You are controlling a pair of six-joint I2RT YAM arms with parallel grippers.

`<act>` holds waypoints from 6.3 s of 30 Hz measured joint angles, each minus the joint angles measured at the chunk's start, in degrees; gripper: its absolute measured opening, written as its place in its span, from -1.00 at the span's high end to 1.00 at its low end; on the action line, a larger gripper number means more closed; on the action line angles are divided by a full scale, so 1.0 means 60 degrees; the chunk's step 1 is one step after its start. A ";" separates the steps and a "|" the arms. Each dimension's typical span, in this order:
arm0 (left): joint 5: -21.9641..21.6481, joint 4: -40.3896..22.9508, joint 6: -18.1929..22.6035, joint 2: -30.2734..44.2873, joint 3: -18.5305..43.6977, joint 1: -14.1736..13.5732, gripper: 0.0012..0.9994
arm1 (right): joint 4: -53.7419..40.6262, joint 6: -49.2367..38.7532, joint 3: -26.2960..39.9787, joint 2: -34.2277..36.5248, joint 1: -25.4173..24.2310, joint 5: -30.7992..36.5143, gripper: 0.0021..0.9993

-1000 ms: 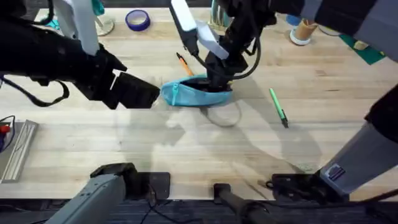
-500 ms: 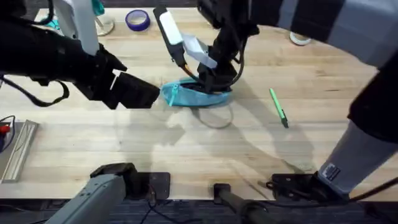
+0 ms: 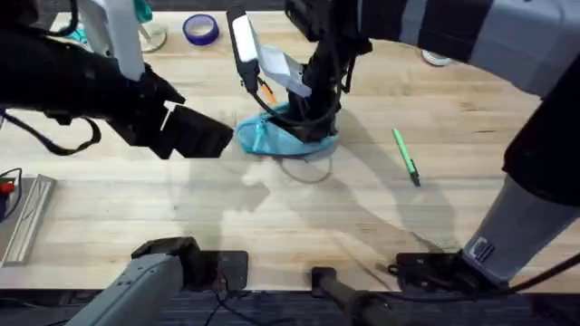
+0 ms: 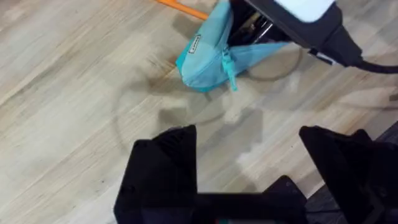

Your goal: Unzip the bag, pick up the pens from the table one at a time and place them inside, then zip the bag closed.

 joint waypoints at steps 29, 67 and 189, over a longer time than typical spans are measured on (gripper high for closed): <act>0.0001 0.0000 0.0000 0.0000 0.0000 0.0000 -0.99 | -0.0014 0.4616 0.0090 -0.3192 -0.0700 0.1860 -1.00; 0.0002 0.0000 0.0000 0.0000 0.0000 0.0000 -0.99 | 0.2534 1.0151 -0.5767 -0.8031 -0.4411 0.2573 -1.00; 0.0003 0.0000 0.0000 0.0000 0.0000 0.0000 -0.99 | 1.0396 0.4765 -0.8896 -0.7248 -0.1798 -0.3321 0.94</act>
